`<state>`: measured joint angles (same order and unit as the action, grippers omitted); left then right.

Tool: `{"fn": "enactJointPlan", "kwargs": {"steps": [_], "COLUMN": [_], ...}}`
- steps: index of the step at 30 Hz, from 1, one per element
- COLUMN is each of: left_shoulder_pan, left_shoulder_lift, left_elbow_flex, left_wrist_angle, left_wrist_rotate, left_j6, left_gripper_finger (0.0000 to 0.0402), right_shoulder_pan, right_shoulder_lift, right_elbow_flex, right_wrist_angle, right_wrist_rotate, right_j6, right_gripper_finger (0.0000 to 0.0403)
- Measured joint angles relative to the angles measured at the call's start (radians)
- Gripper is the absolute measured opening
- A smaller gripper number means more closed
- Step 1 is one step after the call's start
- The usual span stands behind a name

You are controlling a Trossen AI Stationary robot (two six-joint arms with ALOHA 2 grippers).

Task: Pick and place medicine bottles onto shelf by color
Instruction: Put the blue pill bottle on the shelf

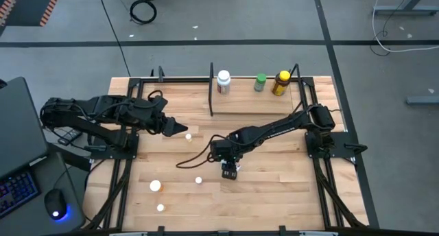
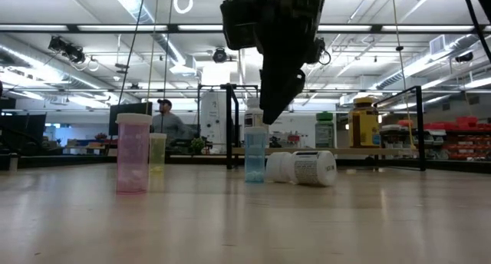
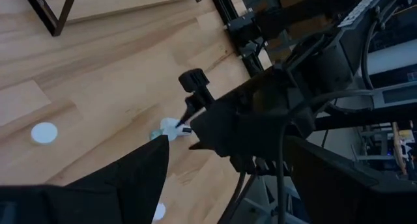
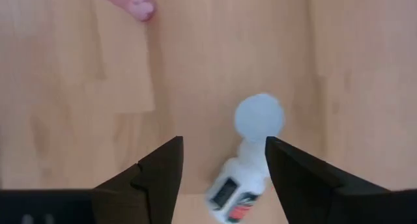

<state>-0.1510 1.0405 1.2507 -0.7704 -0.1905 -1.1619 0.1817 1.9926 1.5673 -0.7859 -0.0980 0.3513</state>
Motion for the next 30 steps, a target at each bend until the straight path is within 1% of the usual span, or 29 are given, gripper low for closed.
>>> {"fn": "enactJointPlan", "kwargs": {"steps": [5,11,20,30], "left_shoulder_pan": [-0.011,-0.011,-0.011,-0.011], "left_shoulder_lift": [0.0,0.0,0.0,0.0], "left_elbow_flex": [0.0,0.0,0.0,0.0], "left_wrist_angle": [0.0,-0.001,-0.002,-0.005], "left_wrist_rotate": [0.0,0.0,0.0,0.0], "left_j6": [0.003,0.003,0.004,0.006], "left_gripper_finger": [0.0306,0.0306,0.0306,0.0306], "right_shoulder_pan": [-0.001,-0.001,-0.004,-0.005], "right_shoulder_lift": [0.0,0.0,0.002,0.003], "right_elbow_flex": [0.0,0.0,0.0,0.0], "right_wrist_angle": [0.001,0.041,0.056,0.053], "right_wrist_rotate": [0.029,0.059,0.132,0.128], "right_j6": [-0.041,-0.107,-0.176,-0.224], "right_gripper_finger": [0.0248,0.0261,0.0257,0.0256]}}
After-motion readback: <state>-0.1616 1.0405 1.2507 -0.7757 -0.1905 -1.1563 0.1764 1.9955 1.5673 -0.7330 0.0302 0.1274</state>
